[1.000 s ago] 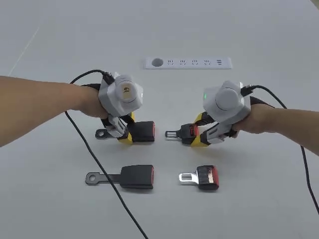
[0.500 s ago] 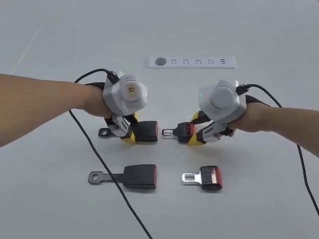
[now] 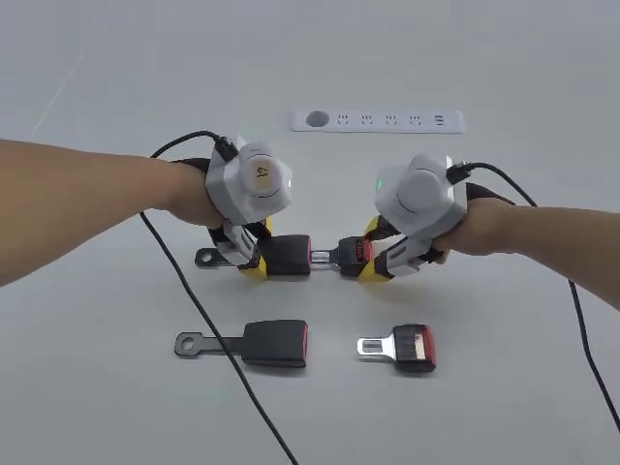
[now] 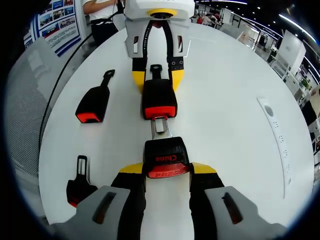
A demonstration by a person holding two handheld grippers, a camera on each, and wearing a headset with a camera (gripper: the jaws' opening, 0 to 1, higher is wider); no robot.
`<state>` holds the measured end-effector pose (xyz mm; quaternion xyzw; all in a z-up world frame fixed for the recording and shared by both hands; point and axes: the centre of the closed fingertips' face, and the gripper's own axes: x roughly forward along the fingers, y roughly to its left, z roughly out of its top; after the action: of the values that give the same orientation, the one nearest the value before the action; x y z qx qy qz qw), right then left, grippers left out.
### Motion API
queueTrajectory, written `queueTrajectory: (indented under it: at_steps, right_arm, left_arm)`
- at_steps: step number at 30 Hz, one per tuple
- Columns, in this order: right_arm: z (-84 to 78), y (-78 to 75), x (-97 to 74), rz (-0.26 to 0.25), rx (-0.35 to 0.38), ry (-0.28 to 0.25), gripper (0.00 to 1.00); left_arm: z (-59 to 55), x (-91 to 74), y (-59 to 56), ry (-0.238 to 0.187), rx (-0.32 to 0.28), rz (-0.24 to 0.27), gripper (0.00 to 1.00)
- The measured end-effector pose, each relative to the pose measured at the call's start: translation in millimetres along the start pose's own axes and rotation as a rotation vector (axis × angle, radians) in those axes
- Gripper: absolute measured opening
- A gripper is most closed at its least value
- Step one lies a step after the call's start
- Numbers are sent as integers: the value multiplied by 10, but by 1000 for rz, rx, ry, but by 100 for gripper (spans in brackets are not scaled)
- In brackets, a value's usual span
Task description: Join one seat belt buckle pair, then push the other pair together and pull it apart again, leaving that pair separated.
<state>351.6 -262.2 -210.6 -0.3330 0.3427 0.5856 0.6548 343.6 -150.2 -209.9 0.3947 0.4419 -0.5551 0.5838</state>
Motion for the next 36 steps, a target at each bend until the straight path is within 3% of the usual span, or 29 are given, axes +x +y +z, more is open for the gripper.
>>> queueTrajectory:
  at_steps: [25,36]
  right_arm:
    - [44,-5,-6,0,7,-6,31]
    - [118,30,42,-1,13,-23,31]
  left_arm:
    - [-31,28,36,17,-3,1,30]
    - [-23,30,29,6,-8,0,30]
